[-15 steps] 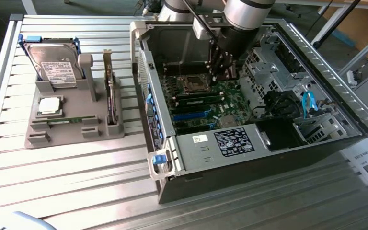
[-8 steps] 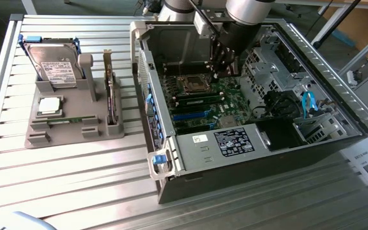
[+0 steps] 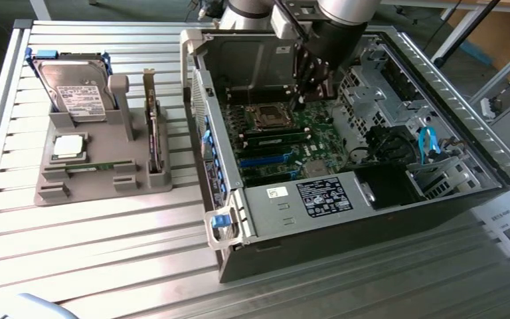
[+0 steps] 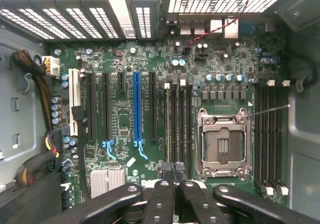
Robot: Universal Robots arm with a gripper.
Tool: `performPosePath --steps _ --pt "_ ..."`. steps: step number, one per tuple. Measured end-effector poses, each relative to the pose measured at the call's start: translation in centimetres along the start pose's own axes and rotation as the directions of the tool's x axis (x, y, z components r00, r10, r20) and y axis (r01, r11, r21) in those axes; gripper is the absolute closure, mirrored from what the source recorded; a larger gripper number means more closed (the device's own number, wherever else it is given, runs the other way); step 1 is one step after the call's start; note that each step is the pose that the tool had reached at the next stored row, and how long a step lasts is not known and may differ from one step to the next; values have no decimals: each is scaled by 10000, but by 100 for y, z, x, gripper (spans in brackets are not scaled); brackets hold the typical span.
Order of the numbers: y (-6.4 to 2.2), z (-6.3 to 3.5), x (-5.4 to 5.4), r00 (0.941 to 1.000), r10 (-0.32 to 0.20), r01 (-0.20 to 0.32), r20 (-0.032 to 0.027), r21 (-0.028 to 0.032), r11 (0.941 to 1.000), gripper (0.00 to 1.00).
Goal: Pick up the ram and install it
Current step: 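Press down the ram until it locks into place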
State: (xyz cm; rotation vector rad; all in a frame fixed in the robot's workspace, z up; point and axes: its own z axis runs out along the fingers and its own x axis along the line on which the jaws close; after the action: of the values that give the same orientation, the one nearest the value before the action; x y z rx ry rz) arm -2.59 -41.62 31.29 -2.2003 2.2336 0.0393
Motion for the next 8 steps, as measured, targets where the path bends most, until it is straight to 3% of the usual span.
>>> performPosePath --steps 8 --pt "1 -120 -3 10000 0 0 -2 1 10000 90"
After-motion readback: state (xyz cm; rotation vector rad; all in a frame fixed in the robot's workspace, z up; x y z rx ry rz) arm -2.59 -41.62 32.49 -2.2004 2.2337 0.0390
